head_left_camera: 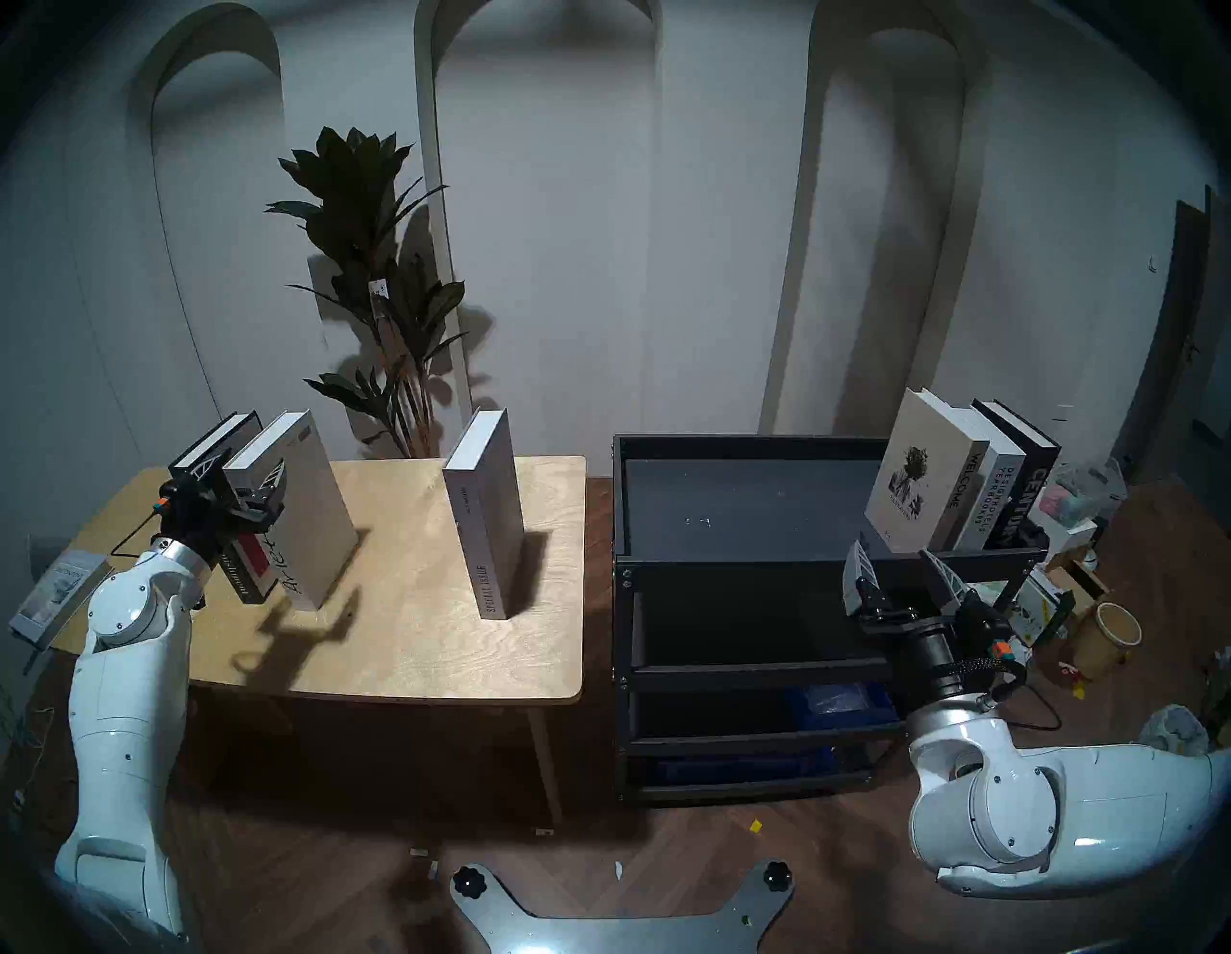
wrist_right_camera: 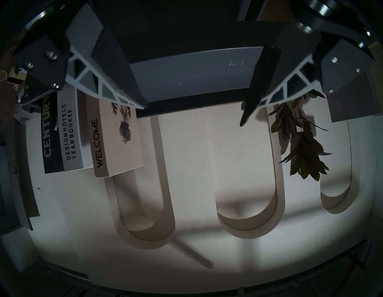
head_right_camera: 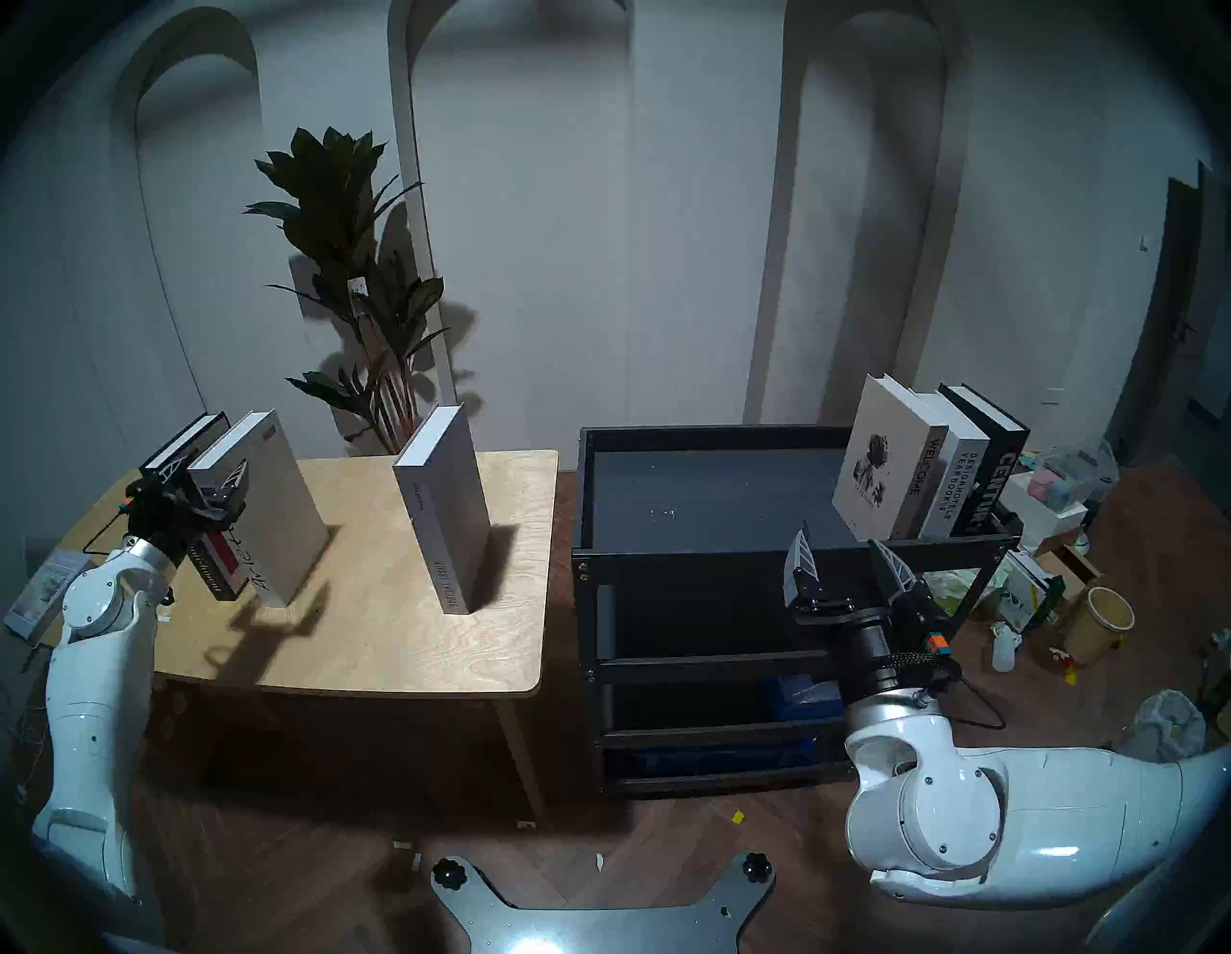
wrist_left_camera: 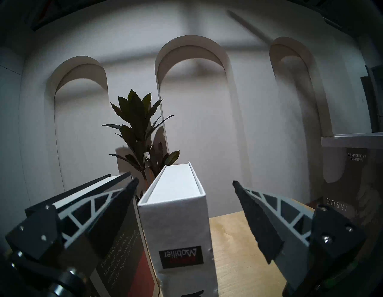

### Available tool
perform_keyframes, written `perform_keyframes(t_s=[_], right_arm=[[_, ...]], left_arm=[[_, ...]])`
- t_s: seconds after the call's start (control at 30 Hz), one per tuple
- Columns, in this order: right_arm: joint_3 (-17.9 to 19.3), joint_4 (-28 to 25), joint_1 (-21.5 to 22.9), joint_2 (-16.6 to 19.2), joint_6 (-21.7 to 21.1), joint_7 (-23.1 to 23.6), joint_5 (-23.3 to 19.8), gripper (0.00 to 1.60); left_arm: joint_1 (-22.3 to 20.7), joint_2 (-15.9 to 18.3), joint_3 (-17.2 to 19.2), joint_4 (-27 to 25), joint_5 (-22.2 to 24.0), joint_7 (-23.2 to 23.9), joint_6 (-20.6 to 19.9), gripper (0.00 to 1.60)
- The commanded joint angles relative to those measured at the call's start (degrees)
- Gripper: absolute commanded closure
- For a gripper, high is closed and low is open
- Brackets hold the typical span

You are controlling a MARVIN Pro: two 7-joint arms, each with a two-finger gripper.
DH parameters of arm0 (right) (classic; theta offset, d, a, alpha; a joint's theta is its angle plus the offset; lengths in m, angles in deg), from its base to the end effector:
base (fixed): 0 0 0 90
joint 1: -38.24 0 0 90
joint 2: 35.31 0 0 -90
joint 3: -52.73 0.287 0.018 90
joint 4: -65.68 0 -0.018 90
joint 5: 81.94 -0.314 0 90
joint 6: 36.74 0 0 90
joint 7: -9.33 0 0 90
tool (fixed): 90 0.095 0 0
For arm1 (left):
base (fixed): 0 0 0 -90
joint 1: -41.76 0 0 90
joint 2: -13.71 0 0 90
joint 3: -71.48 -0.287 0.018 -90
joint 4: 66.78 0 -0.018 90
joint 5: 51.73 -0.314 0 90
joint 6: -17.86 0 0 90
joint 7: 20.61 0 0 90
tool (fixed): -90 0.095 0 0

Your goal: Move the books from the display table onto the shelf, standing them upright with spines facing out and tallest at one end

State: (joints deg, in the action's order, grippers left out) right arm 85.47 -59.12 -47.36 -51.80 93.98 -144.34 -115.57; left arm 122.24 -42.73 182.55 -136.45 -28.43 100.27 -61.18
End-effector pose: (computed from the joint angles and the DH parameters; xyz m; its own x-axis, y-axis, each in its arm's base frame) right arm 0.2676 -0.0545 -0.2339 -0.2064 -0.1384 0.9686 -0.0261 -0.9888 -0.1469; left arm 0.4221 0.3139 -0.2161 -0.1767 -0.1615 0.9709 -0.0350 -0.9848 -0.1702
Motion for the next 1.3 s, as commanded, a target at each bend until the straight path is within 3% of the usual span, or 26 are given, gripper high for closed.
perform_keyframes(t_s=[0.0,0.03,0.07,0.1,0.33,0.73,1.27], right_arm=[[0.4,-0.1,0.6,-1.0,-0.5,-0.1,0.5,0.00],[0.4,0.0,0.7,-1.1,-0.5,-0.1,0.5,0.00],[0.3,0.0,0.7,-1.2,-0.6,-0.1,0.6,0.00],[0.3,0.0,0.8,-1.3,-0.7,-0.3,0.8,0.00],[0.2,-1.2,0.4,-0.8,-0.3,-1.3,1.8,0.00],[-0.7,-3.7,-2.0,1.8,2.2,-2.5,4.2,0.00],[-2.0,-5.4,-4.5,3.1,3.9,1.6,5.1,0.00]], left_arm=[[-2.9,0.4,0.4,-0.4,0.9,-0.2,0.1,0.00],[-3.0,0.4,0.5,-0.1,1.1,0.0,0.1,0.33],[-3.0,0.5,0.7,-0.1,1.6,0.1,-0.5,0.83],[-2.5,1.2,0.9,-0.7,2.5,0.6,-3.4,1.60],[-0.8,2.2,2.5,-2.8,4.9,2.7,-9.2,1.60],[4.8,0.6,7.3,-12.8,7.8,4.9,-10.7,1.60],[-2.8,2.8,10.7,-22.6,14.2,4.9,-11.1,1.60]])
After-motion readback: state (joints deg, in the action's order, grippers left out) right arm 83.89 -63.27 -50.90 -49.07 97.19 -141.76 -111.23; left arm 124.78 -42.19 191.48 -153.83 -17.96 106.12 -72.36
